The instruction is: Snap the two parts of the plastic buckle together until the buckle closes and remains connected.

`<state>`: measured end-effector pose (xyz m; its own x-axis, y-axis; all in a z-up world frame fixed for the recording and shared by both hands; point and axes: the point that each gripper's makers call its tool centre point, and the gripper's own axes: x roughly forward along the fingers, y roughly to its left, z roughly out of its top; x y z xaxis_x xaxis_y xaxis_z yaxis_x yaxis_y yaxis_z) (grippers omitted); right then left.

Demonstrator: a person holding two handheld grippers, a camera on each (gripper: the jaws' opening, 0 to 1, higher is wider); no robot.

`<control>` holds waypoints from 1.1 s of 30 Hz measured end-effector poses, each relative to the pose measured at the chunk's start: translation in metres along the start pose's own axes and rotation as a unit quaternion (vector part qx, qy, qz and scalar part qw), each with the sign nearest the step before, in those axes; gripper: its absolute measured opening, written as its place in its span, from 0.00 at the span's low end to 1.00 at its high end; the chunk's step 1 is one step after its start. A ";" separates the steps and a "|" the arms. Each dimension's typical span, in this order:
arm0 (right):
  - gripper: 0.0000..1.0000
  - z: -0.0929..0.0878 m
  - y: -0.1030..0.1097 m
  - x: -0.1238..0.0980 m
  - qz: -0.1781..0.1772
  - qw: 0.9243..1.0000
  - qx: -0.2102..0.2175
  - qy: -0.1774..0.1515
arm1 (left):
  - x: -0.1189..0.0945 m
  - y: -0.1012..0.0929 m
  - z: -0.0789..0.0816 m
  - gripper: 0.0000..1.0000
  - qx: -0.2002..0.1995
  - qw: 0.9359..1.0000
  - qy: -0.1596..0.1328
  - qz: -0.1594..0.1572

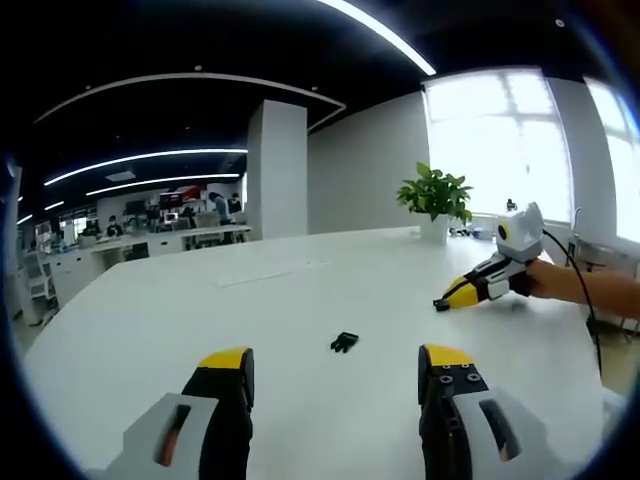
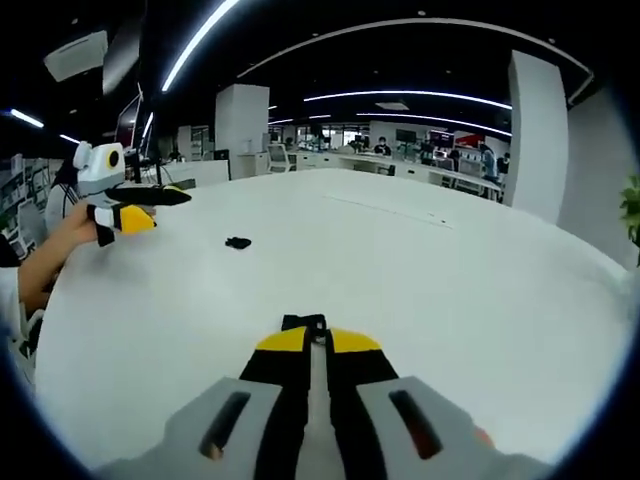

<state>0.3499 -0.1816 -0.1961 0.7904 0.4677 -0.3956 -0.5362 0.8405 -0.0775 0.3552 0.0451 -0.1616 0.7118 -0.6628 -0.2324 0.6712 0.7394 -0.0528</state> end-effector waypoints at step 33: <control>0.05 -0.005 0.016 -0.020 -0.173 0.983 0.067 -0.007 | -0.006 0.002 0.002 0.67 -0.005 1.000 -0.003 -0.001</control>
<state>0.3235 -0.1793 -0.1942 0.9230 0.1514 -0.3539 -0.1924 0.9778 -0.0835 0.3528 0.0501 -0.1589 0.7120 -0.6643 -0.2274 0.6698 0.7398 -0.0636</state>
